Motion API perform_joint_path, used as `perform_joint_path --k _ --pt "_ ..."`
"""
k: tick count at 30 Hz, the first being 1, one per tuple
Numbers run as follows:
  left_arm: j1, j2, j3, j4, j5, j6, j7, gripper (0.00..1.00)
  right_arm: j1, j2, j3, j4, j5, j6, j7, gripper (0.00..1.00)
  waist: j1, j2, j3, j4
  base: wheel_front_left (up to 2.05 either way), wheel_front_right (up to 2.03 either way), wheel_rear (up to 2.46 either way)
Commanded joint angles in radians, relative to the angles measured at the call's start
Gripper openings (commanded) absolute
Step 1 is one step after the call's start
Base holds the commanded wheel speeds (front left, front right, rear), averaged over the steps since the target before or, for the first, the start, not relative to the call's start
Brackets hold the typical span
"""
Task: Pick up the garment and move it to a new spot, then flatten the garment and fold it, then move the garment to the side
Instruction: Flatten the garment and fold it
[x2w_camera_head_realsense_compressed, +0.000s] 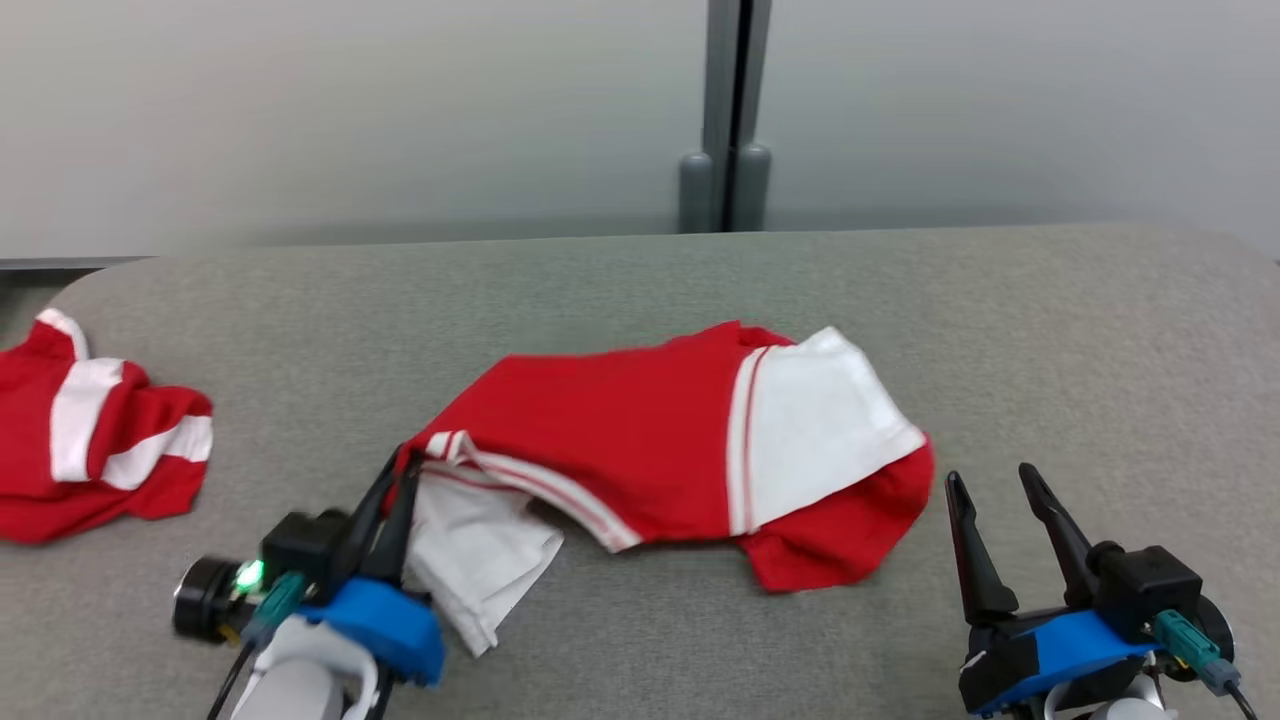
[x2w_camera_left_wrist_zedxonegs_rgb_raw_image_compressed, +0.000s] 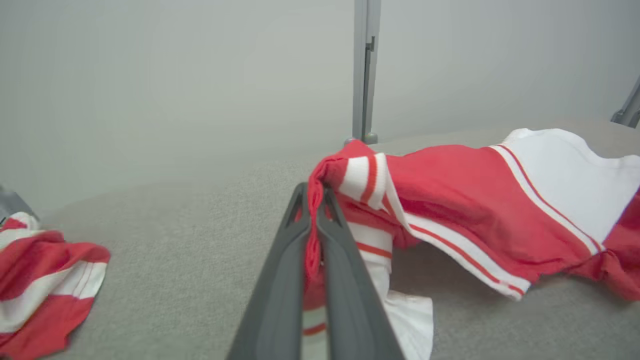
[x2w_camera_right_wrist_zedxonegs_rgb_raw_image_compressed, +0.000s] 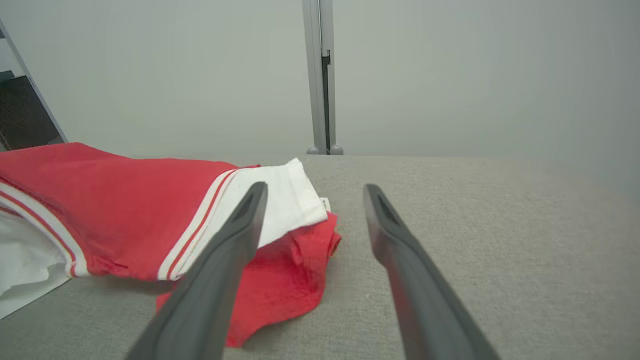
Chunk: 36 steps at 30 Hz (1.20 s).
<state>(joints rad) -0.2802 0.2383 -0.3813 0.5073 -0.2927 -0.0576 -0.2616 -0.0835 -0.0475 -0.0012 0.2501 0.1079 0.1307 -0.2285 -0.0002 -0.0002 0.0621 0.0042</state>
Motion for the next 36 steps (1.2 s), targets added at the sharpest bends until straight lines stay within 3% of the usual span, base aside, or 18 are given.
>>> perform_joint_path --k 1,11,12,13,14,23,27,36 --pt "0.024 0.007 0.011 -0.016 -0.008 0.010 -0.004 0.00 0.011 -0.005 0.001 -0.002 0.000 0.000 0.003 1.00 0.0002 0.0002 0.004 0.011 0.00 0.00 0.00" --pt "0.322 0.097 0.136 -0.252 -0.086 0.151 0.068 0.00 0.024 -0.005 0.004 -0.005 0.010 0.000 0.010 1.00 0.0002 0.0002 0.007 0.071 0.00 0.00 0.00" --pt "0.332 0.101 0.142 -0.266 -0.084 0.164 0.074 0.20 0.023 -0.005 0.005 -0.003 0.010 0.000 0.010 1.00 0.0002 0.0002 0.007 0.073 0.00 0.00 0.00" --pt "0.337 0.099 0.144 -0.278 -0.088 0.170 0.079 0.95 0.023 -0.005 0.006 -0.001 0.010 0.000 0.010 1.00 0.0002 0.0002 0.006 0.073 0.00 0.00 0.00" --pt "0.342 0.100 0.145 -0.290 -0.087 0.177 0.082 1.00 0.022 -0.005 0.007 0.001 0.010 0.000 0.010 1.00 0.0002 0.0002 0.005 0.073 0.00 0.00 0.00" --pt "0.303 0.094 0.188 -0.445 -0.037 0.245 0.012 1.00 0.015 -0.005 0.004 -0.001 0.011 0.000 0.011 1.00 0.0002 0.0002 0.005 0.050 0.00 0.00 0.00" --pt "0.269 0.086 0.141 -0.475 -0.010 0.212 0.004 1.00 0.005 -0.005 0.009 -0.001 0.014 0.000 0.010 1.00 0.0002 0.0002 0.018 0.032 0.00 0.00 0.00" --pt "0.113 0.041 -0.087 -0.329 0.080 0.066 0.093 1.00 -0.021 -0.005 0.014 0.008 0.015 0.000 0.003 1.00 0.0002 0.0002 0.044 -0.033 0.00 0.00 0.00"
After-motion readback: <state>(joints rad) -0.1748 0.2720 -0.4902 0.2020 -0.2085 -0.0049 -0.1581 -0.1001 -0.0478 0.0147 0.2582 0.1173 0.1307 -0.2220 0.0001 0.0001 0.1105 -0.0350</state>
